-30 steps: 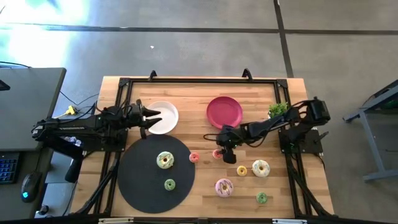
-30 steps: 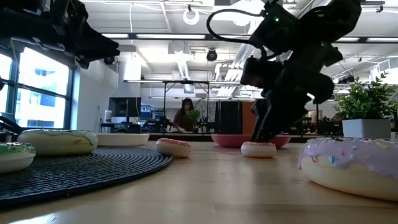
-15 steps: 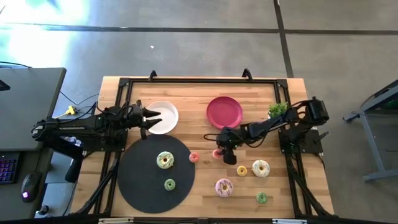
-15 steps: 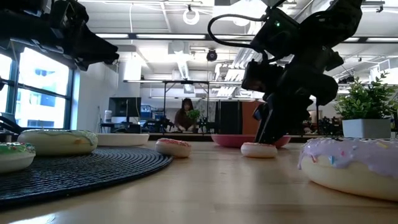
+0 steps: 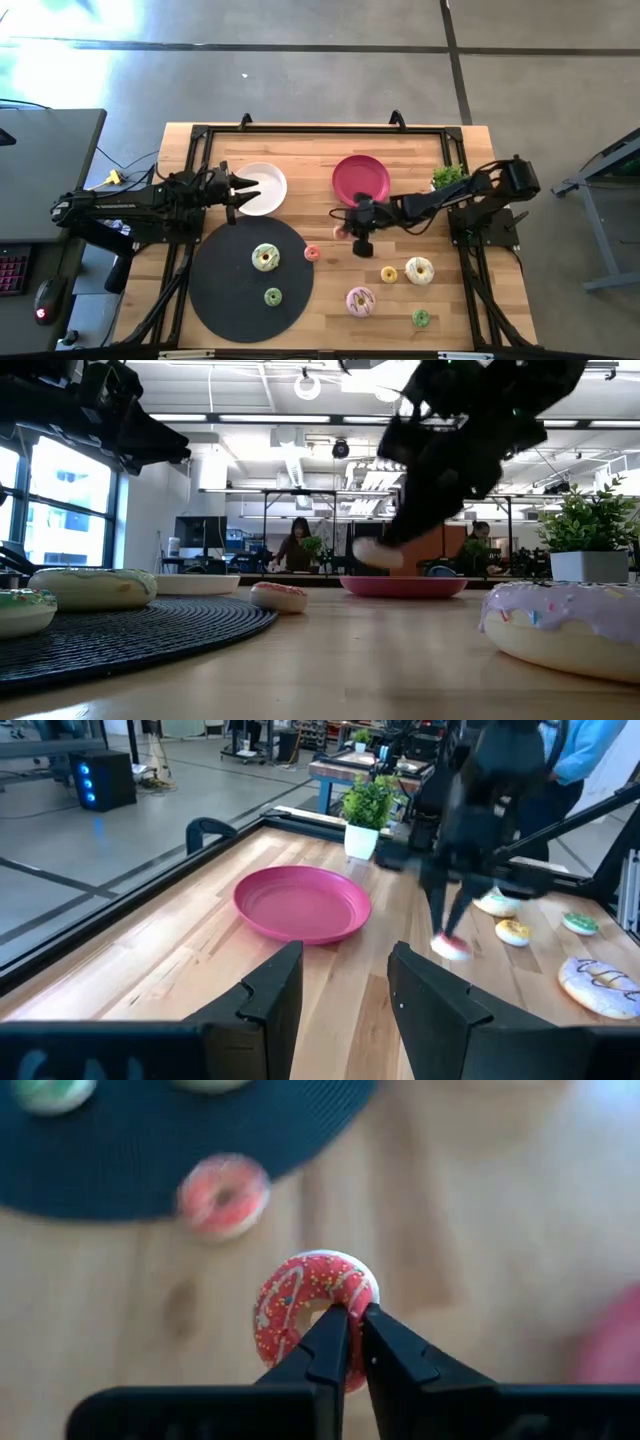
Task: Pick & Place donuts
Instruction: Put the right small pink donut on the pink plate
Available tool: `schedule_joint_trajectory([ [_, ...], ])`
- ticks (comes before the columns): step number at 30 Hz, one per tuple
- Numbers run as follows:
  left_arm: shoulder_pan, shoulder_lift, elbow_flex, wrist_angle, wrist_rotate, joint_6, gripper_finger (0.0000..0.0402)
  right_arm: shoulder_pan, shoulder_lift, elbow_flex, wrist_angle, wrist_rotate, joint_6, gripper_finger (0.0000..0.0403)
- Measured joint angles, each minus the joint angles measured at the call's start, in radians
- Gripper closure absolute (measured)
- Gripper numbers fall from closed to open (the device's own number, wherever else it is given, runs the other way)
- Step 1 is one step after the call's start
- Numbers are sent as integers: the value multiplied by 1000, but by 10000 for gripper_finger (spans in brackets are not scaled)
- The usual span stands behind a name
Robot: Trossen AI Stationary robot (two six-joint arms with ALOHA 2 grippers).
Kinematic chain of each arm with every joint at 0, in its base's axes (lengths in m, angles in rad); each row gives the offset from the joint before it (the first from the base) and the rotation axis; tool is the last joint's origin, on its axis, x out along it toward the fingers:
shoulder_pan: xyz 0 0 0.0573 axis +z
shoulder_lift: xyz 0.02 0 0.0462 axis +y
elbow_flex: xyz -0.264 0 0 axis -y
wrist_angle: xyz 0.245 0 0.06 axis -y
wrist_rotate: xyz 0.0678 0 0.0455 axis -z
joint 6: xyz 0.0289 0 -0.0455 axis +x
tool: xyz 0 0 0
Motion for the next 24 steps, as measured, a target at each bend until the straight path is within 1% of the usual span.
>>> schedule_joint_trajectory([
  [2, 0, 0, 0, 0, 0, -4, 259, -20, -37, 2, -11, 120, -45, 379],
  [5, 0, 0, 0, 0, 0, -7, 259, -66, -78, -5, -33, 368, -41, 394],
  [6, 0, 0, 0, 0, 0, -7, 259, -88, -86, -5, -46, 422, -42, 396],
  [7, 0, 0, 0, 0, 0, -8, 259, -115, -91, -5, -60, 451, -41, 397],
  [8, 0, 0, 0, 0, 0, -8, 259, -145, -92, -5, -71, 453, -27, 396],
  [9, 0, 0, 0, 0, 0, -8, 259, -180, -91, -5, -81, 434, 3, 393],
  [13, 0, 0, 0, 0, 0, -8, 259, -319, -53, -5, -96, 266, 107, 388],
  [16, 0, 0, 0, 0, 0, -8, 259, -387, -7, -5, -99, 190, 125, 394],
  [20, 0, 0, 0, 0, 0, -8, 259, -439, 46, -5, -97, 162, 126, 398],
  [24, 0, 0, 0, 0, 0, -8, 259, -465, 61, -5, -88, 189, 102, 387],
])
